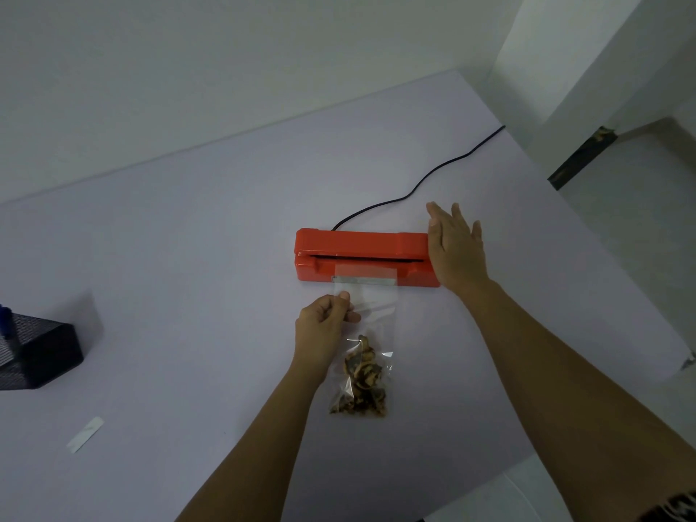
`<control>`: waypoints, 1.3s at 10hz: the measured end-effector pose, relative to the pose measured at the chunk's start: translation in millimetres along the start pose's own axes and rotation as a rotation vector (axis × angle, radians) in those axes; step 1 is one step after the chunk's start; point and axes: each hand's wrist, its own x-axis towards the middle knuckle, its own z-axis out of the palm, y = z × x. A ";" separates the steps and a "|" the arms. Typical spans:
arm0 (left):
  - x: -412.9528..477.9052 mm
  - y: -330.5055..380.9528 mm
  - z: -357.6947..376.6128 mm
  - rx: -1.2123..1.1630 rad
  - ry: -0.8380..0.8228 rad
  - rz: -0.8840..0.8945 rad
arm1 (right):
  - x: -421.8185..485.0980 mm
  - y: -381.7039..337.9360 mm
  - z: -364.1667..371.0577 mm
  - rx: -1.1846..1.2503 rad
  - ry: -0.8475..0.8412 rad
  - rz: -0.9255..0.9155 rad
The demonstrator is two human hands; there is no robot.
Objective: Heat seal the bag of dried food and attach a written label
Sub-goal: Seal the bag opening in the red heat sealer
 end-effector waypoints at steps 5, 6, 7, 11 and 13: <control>0.9 -2.3 -0.2 0.009 0.003 0.010 | 1.9 -0.9 -0.6 -0.025 -0.002 -0.017; 1.1 -2.0 -0.9 0.006 0.002 0.005 | 2.7 -1.5 -1.9 -0.064 -0.015 -0.024; 1.1 -1.7 -1.2 0.000 0.000 0.001 | 3.7 -1.7 -5.0 -0.112 -0.029 -0.043; 1.4 1.8 1.2 0.003 -0.004 -0.010 | 3.3 -67.3 -62.6 -0.155 0.090 -0.241; -1.2 2.7 0.1 -0.002 -0.006 -0.019 | 0.4 -121.1 -79.2 -0.132 0.110 -0.374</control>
